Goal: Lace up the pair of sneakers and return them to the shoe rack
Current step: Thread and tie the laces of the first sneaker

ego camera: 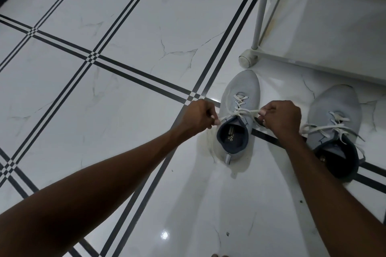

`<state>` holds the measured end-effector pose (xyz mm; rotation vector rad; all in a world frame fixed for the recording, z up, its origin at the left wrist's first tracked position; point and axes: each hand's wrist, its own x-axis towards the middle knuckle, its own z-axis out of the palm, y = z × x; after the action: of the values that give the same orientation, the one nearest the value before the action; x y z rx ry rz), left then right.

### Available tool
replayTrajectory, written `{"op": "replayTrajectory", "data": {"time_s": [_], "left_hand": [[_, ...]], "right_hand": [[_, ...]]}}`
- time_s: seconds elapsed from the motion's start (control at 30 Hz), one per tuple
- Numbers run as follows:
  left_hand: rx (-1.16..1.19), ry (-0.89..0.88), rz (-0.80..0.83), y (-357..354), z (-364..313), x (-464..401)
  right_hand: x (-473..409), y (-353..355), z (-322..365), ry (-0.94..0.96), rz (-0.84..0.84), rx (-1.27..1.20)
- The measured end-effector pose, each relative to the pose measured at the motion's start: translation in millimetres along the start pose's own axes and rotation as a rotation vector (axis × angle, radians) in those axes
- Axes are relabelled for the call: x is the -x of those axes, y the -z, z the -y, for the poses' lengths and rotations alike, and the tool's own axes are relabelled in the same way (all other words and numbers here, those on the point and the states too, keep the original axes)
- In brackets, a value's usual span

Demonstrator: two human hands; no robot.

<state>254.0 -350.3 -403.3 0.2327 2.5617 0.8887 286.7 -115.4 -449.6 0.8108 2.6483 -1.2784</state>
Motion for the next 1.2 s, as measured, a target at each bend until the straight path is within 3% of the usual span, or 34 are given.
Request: {"op": "replayTrajectory", "data": {"time_s": [0.07,0.2,0.33,0.53,0.67,0.77,0.87,1.2], "left_hand": [[-0.067,-0.013,0.021,-4,-2,-1],[-0.060,-0.036,0.071,-1,-9,-6],[-0.168,-0.075,0.089,-4,-15,-7],[-0.360,-0.224,0.044,-3,-11,-11],[-0.538,-0.341,-0.004,-5,-14,-5],[-0.607,-0.360,-0.017,-5,-9,-4],[-0.584,-0.354,0.040,-2,3,-2],[-0.484,-0.300,0.215,-5,3,26]], "right_hand": [[3,-5,5,-0.019,0.028,-0.076],[5,-2,32,-0.365,0.102,-0.664],[-1,-4,48,-0.541,0.283,-0.923],[-7,-9,49,-0.580,0.377,-0.858],[-3,-18,41,-0.476,0.124,-0.682],[-6,-18,42,-0.492,0.152,-0.872],[-12,-19,41,-0.596,0.281,-0.983],[-35,-31,39,-0.586,0.115,-0.600]]}}
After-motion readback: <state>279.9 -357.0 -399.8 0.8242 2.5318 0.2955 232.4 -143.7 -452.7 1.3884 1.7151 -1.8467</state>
